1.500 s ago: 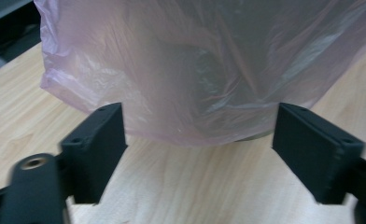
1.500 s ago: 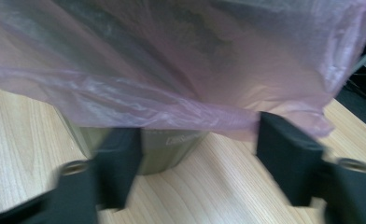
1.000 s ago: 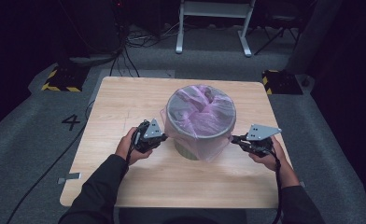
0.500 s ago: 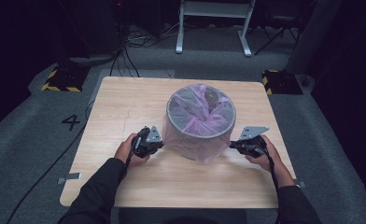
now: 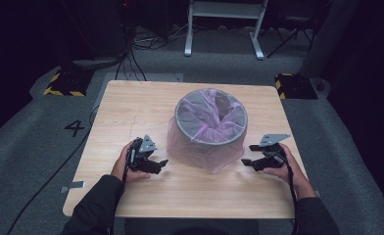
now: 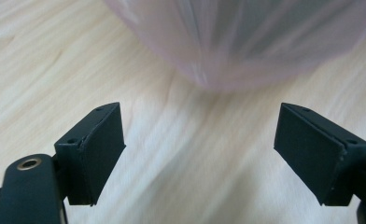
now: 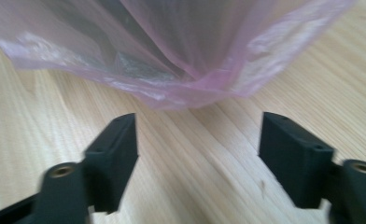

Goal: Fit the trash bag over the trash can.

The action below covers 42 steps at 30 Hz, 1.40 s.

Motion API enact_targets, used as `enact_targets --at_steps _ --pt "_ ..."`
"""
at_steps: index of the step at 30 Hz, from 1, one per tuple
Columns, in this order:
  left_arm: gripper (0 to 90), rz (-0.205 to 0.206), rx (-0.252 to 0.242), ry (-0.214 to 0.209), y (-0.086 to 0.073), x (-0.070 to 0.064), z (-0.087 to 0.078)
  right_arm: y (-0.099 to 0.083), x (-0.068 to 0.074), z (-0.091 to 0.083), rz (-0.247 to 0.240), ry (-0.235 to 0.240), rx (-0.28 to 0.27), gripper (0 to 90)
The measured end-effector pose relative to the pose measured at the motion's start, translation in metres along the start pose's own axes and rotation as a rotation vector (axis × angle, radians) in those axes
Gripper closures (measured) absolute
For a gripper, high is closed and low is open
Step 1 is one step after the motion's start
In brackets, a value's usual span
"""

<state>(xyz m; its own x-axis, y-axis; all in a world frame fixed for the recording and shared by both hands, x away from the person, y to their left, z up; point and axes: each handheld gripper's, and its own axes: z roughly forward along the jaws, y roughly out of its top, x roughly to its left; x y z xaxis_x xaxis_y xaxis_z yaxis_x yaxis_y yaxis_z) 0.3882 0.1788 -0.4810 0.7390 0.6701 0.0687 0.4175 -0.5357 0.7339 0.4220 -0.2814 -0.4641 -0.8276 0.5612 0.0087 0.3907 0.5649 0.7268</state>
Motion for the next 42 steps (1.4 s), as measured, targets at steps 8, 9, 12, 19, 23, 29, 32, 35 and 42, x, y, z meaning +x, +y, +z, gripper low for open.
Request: enact_targets --at_steps 8,9,12,19,23,29,32,35,42 --pt "16.3 -0.031 0.033 0.026 -0.022 -0.011 -0.015 0.005 0.014 -0.041 0.016 -0.013 -0.164 19.6" --pt "16.3 -0.034 0.035 0.024 -0.024 -0.011 -0.016 0.007 0.017 -0.044 0.003 -0.009 -0.179 19.6" --pt "16.2 -0.045 0.04 0.016 -0.028 -0.012 -0.019 0.017 0.024 -0.053 -0.008 -0.062 -0.194 20.2" --pt "16.1 -0.05 0.075 0.017 -0.035 -0.011 -0.019 0.033 0.033 -0.073 -0.007 -0.078 -0.279 20.1" --pt "15.8 -0.05 0.077 0.013 -0.038 -0.009 -0.017 0.042 0.036 -0.081 -0.026 -0.098 -0.289 20.0" --pt "14.7 -0.07 0.065 0.002 -0.041 -0.005 -0.016 0.057 0.039 -0.092 -0.044 -0.119 -0.313 19.7" --pt "7.9 -0.094 0.063 0.016 -0.042 -0.003 -0.014 0.065 0.04 -0.095 -0.061 -0.138 -0.316 19.4" --pt "6.5 -0.109 0.056 0.012 -0.044 -0.001 -0.013 0.071 0.041 -0.096 -0.075 -0.145 -0.317 18.9" --pt "5.2 -0.123 0.057 0.011 -0.044 -0.001 -0.012 0.085 0.043 -0.1 -0.08 -0.155 -0.341 18.5"
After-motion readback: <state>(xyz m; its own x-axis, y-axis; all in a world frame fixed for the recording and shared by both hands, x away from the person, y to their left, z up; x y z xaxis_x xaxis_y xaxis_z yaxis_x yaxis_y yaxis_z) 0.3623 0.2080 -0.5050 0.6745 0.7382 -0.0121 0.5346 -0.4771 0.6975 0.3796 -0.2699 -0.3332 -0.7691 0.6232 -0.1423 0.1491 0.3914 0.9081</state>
